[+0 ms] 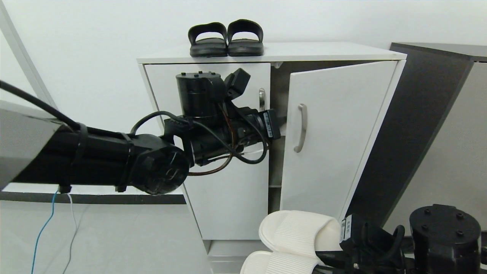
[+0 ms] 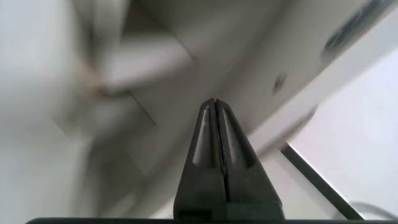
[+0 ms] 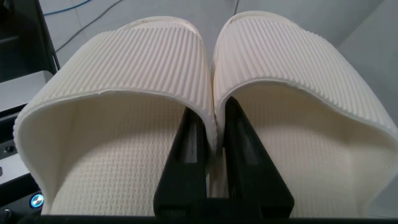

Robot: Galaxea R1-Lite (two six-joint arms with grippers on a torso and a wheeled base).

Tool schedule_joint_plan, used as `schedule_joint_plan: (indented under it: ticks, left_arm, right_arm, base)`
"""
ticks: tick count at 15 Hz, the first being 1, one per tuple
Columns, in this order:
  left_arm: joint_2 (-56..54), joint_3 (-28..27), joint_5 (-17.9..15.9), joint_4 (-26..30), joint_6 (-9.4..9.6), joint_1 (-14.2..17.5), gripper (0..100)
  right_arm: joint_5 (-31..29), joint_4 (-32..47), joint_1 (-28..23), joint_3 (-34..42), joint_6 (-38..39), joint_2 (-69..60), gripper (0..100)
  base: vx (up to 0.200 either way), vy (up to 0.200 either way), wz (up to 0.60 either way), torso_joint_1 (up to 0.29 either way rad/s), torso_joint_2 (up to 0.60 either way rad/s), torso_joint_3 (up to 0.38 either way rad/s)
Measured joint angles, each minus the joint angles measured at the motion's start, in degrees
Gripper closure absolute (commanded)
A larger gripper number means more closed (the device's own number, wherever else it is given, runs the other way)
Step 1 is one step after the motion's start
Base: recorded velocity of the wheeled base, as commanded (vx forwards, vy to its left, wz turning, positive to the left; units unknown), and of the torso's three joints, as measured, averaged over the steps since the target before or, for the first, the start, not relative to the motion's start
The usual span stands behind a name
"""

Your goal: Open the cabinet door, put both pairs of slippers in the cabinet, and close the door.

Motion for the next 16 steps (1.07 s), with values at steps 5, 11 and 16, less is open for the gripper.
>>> schedule_joint_plan:
  ticks: [5,11,16]
  left_arm:
    - [-4.8,4.0,0.0,-1.1,0.26,-3.5,100]
    - [-13.4,18.2,0.3,-4.7,3.16,2.8,100]
    - [-33.5,39.3,4.4,-4.1,8.24,9.5,100]
  right_arm:
    - [0.0,-0.1,0.2,0.0,0.1,0.0,100]
    - [0.0,-0.3,-2.6,-0.7,0.2,0.3,100]
    - [0.0,-0.3,-3.7,-1.6,0.5,1.3,100]
  base:
    - [-0.16,0.0,0.0,-0.001,0.0,0.004]
    - [0.0,0.0,0.0,0.0,0.0,0.0]
    - [0.0,0.0,0.0,0.0,0.0,0.0]
